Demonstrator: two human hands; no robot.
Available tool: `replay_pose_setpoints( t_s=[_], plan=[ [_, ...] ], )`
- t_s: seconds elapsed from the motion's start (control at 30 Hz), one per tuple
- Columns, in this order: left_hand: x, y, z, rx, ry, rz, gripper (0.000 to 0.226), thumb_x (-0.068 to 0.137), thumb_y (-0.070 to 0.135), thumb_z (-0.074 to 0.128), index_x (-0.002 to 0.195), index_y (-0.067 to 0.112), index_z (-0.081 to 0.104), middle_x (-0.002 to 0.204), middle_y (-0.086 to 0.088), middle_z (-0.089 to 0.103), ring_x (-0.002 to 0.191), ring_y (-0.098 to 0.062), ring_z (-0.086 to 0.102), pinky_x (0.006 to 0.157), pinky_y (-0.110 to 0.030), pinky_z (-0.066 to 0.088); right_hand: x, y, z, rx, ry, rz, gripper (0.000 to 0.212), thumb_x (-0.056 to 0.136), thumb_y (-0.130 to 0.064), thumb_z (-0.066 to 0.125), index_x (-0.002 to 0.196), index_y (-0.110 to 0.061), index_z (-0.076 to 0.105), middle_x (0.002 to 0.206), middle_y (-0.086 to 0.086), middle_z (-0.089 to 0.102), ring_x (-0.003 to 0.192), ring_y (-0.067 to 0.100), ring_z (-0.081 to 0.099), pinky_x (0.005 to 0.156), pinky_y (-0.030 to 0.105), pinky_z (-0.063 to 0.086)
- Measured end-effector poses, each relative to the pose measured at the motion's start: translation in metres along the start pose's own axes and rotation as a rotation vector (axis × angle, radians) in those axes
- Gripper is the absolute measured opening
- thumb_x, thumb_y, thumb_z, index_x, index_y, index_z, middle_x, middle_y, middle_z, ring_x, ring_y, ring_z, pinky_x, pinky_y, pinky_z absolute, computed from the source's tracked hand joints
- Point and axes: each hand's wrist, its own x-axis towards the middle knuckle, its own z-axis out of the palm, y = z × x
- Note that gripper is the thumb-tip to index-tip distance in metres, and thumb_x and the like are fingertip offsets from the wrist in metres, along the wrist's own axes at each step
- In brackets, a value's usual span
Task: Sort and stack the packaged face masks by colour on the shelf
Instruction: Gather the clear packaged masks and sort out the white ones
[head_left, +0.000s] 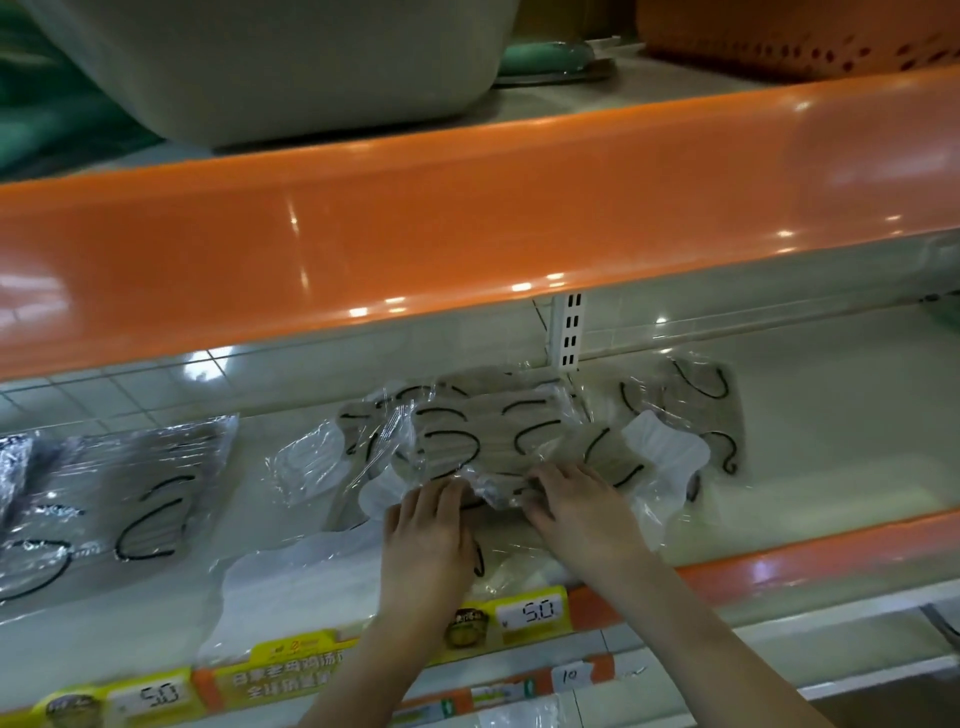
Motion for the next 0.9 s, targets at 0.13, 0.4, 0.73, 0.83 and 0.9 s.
replay_pose_setpoints(
  t_s=[0.13, 0.4, 0.73, 0.83, 0.9],
  plan=[
    [0.017, -0.001, -0.008, -0.037, 0.086, 0.005, 0.035, 0.073, 0.016, 0.04, 0.093, 0.013, 0.069, 0.089, -0.003, 0.067, 0.079, -0.025, 0.061, 0.065, -0.035, 0.048, -0.003, 0.004, 0.002, -0.015, 0.091, -0.009, 0.043, 0.091, -0.031, 0.03, 0.079, -0.008, 0.065, 0.068, 0.004, 0.06, 0.062, 0.024, 0.062, 0.046, 0.029, 0.043],
    [0.052, 0.012, -0.003, 0.04, -0.497, -0.093, 0.073, 0.088, 0.064, 0.045, 0.149, 0.029, 0.023, 0.159, 0.003, 0.014, 0.146, -0.018, 0.008, 0.116, -0.033, 0.002, 0.002, 0.015, -0.009, 0.063, 0.098, -0.013, 0.026, 0.103, -0.029, 0.03, 0.108, -0.013, 0.05, 0.074, -0.015, 0.038, 0.085, 0.025, 0.054, 0.068, 0.026, 0.031],
    [0.029, 0.005, 0.002, 0.059, -0.193, 0.041, 0.051, 0.075, 0.064, 0.049, 0.093, 0.021, 0.071, 0.092, 0.001, 0.066, 0.09, -0.026, 0.064, 0.072, -0.037, 0.047, 0.012, 0.001, -0.02, 0.368, 0.395, 0.041, 0.026, 0.097, -0.021, 0.048, 0.074, -0.009, 0.054, 0.065, -0.005, 0.045, 0.053, 0.014, 0.043, 0.054, 0.026, 0.027],
    [0.025, 0.011, -0.011, -0.255, -0.162, -0.019, 0.068, 0.081, 0.064, 0.033, 0.113, 0.013, 0.064, 0.114, -0.003, 0.061, 0.111, -0.024, 0.054, 0.089, -0.033, 0.041, 0.011, -0.012, -0.017, 0.311, 0.38, -0.036, 0.038, 0.093, -0.033, 0.04, 0.082, -0.007, 0.065, 0.076, 0.003, 0.06, 0.065, 0.021, 0.058, 0.055, 0.024, 0.037],
    [0.025, 0.016, -0.027, -0.57, -0.164, -0.152, 0.066, 0.081, 0.064, 0.035, 0.122, 0.017, 0.056, 0.119, -0.001, 0.058, 0.114, -0.012, 0.051, 0.095, -0.027, 0.041, 0.009, -0.026, -0.016, 0.285, 0.375, -0.081, 0.032, 0.088, -0.031, 0.043, 0.087, -0.012, 0.069, 0.082, 0.002, 0.065, 0.074, 0.021, 0.061, 0.059, 0.025, 0.043]
  ],
)
